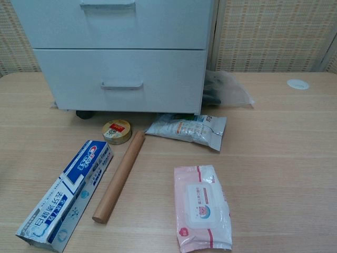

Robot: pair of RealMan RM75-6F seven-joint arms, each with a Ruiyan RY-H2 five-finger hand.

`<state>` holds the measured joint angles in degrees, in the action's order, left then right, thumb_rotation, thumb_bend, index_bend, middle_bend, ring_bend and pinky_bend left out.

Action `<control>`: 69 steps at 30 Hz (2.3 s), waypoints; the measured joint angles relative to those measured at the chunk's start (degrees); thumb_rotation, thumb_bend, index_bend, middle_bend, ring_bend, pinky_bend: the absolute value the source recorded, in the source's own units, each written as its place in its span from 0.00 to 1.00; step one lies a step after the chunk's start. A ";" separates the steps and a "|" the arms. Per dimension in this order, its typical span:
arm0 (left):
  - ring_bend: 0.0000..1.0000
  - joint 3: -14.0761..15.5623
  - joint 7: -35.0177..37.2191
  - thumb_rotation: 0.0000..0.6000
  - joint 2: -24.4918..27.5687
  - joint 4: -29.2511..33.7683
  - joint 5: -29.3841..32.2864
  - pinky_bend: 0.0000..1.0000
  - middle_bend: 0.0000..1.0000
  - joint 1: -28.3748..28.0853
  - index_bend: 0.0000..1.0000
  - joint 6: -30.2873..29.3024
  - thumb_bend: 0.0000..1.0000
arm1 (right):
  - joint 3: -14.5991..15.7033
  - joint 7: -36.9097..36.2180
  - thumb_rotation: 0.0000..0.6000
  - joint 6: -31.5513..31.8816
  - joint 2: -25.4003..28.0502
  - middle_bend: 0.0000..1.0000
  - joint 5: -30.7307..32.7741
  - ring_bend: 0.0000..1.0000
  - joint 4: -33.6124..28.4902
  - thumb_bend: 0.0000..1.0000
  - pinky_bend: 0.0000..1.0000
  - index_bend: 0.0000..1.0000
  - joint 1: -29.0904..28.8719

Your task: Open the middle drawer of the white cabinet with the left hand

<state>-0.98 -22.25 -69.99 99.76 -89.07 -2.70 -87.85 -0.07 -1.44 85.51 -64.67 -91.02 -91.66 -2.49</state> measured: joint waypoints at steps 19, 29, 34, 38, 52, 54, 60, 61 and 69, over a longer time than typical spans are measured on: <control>0.14 -0.28 0.64 1.00 0.64 0.42 -0.91 0.18 0.13 -0.80 0.18 0.15 0.47 | -0.10 -0.51 1.00 0.73 0.00 0.28 -0.07 0.17 0.56 0.29 0.23 0.16 0.16; 0.41 -2.85 8.32 1.00 4.03 1.04 -3.64 0.60 0.37 -6.18 0.18 3.65 0.47 | -0.64 -0.11 1.00 0.79 0.35 0.28 -0.95 0.17 -0.03 0.29 0.23 0.16 -0.66; 0.71 -5.66 14.33 1.00 6.20 1.23 -4.14 0.89 0.68 -10.96 0.18 7.33 0.47 | -0.70 0.17 1.00 0.66 0.47 0.28 -1.09 0.17 -0.38 0.29 0.23 0.16 -0.90; 0.82 -8.35 18.33 1.00 7.90 1.46 -3.93 0.99 0.78 -15.15 0.18 10.25 0.47 | -0.71 0.31 1.00 0.62 0.51 0.28 -1.10 0.17 -0.57 0.29 0.23 0.16 -0.98; 0.96 -14.05 20.07 1.00 9.96 5.13 -0.35 1.00 0.92 -26.31 0.18 19.78 0.53 | -0.40 0.06 1.00 0.13 0.21 0.28 -0.84 0.17 -0.18 0.29 0.23 0.16 -1.09; 0.97 -14.58 19.58 1.00 9.72 5.25 1.08 1.00 0.92 -27.85 0.18 21.48 0.53 | -0.34 -0.05 1.00 0.13 0.17 0.28 -0.80 0.17 -0.05 0.29 0.23 0.16 -1.04; 0.97 -16.10 18.23 1.00 8.11 4.69 5.51 1.00 0.92 -31.83 0.19 25.07 0.53 | -0.26 -0.45 1.00 0.03 0.04 0.28 -0.56 0.17 0.42 0.29 0.23 0.16 -0.96; 0.97 -16.28 18.03 1.00 7.89 4.56 6.06 1.00 0.92 -32.27 0.19 25.42 0.53 | -0.24 -0.54 1.00 0.08 0.04 0.28 -0.48 0.17 0.51 0.29 0.23 0.16 -0.90; 0.96 -17.16 16.92 1.00 6.37 2.71 10.78 1.00 0.92 -36.06 0.19 28.94 0.53 | -0.15 -1.09 1.00 0.04 -0.04 0.28 0.18 0.17 1.18 0.29 0.23 0.16 -0.57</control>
<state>-18.14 -5.33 -63.62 102.47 -78.29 -38.76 -58.91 -0.22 -2.53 85.56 -64.71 -90.84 -90.48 -3.05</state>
